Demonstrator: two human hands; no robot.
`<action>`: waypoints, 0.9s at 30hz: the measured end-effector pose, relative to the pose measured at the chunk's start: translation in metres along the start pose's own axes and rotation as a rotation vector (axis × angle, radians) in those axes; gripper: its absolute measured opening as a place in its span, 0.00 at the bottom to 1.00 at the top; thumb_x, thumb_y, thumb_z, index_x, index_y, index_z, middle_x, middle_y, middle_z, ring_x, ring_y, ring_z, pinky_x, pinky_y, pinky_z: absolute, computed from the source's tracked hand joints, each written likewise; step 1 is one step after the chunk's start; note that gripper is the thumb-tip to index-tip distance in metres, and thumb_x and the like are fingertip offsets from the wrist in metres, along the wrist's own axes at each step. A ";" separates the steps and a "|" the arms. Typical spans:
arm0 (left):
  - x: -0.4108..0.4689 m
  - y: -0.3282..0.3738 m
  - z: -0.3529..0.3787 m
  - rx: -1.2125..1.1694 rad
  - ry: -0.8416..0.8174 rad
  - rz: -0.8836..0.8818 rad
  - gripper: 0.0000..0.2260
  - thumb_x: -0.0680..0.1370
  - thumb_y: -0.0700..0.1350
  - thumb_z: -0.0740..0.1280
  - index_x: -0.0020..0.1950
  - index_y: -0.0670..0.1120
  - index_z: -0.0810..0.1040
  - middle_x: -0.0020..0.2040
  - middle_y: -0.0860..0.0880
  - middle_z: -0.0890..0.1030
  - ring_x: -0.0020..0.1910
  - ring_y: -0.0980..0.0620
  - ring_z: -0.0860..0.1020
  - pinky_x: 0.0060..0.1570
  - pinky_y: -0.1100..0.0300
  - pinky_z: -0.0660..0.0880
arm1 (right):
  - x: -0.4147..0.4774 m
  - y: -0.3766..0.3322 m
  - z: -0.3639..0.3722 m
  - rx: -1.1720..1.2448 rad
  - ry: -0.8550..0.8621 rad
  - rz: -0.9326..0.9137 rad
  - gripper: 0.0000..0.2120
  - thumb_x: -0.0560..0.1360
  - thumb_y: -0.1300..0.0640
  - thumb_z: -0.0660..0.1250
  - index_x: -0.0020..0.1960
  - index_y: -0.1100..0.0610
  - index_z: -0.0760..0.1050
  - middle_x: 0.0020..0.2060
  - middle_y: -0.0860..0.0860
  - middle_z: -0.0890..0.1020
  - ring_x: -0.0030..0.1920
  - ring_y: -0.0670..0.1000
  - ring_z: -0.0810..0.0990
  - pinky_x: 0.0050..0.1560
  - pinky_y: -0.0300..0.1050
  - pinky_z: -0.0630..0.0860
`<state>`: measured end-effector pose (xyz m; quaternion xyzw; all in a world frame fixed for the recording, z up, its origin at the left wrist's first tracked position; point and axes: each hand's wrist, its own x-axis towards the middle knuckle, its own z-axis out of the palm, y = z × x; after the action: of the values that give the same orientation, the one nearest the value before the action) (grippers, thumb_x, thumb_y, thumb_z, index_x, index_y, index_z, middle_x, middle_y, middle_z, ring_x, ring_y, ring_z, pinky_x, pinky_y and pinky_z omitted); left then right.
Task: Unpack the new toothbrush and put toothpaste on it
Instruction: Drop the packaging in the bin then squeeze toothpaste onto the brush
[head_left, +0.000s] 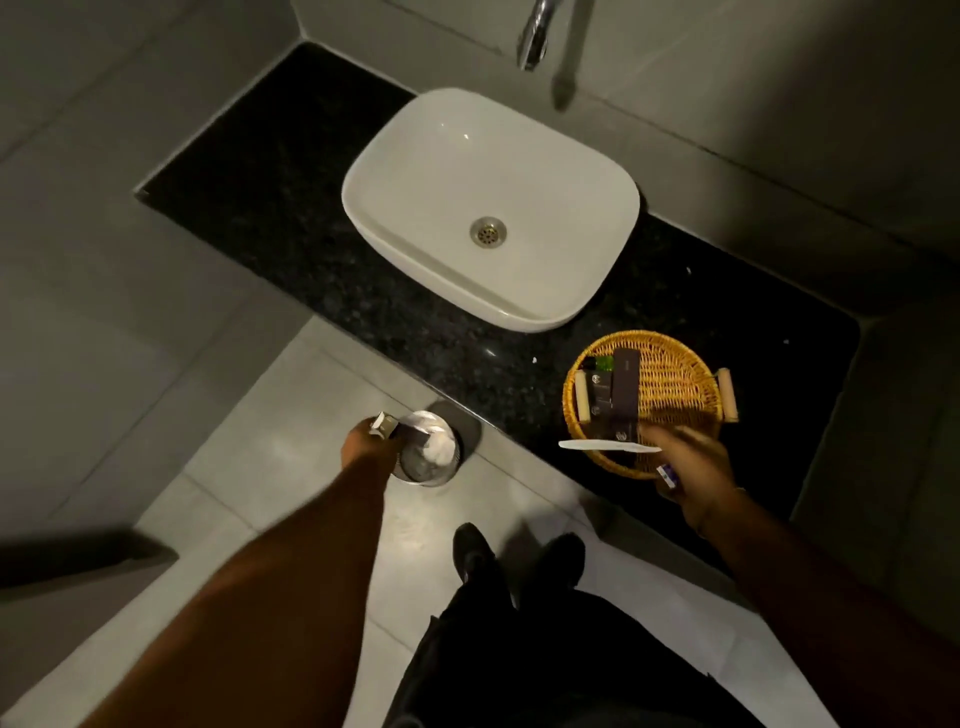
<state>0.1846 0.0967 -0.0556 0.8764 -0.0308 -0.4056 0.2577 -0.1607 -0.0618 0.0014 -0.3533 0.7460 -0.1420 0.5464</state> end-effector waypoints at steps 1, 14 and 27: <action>0.007 -0.004 -0.001 -0.002 -0.003 -0.028 0.25 0.79 0.41 0.77 0.74 0.39 0.78 0.68 0.35 0.83 0.68 0.35 0.82 0.72 0.46 0.77 | 0.001 0.003 0.000 -0.009 0.003 -0.003 0.11 0.77 0.52 0.74 0.54 0.57 0.81 0.49 0.57 0.82 0.46 0.56 0.79 0.42 0.46 0.76; -0.097 0.065 0.048 -0.185 0.085 0.689 0.11 0.86 0.46 0.65 0.64 0.51 0.85 0.60 0.50 0.87 0.59 0.51 0.85 0.63 0.54 0.81 | -0.024 -0.038 0.014 -0.226 0.024 -0.395 0.13 0.75 0.60 0.76 0.35 0.57 0.76 0.30 0.49 0.78 0.30 0.44 0.77 0.31 0.34 0.73; -0.163 0.141 0.141 0.752 -0.364 1.255 0.17 0.83 0.62 0.64 0.60 0.54 0.87 0.54 0.52 0.88 0.54 0.49 0.85 0.51 0.52 0.82 | -0.013 -0.065 -0.033 -0.090 0.116 -0.457 0.17 0.73 0.58 0.79 0.33 0.54 0.71 0.30 0.52 0.75 0.33 0.50 0.76 0.41 0.46 0.75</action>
<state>-0.0051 -0.0425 0.0487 0.6425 -0.7027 -0.2833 0.1149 -0.1641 -0.1048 0.0616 -0.5284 0.6824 -0.2486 0.4397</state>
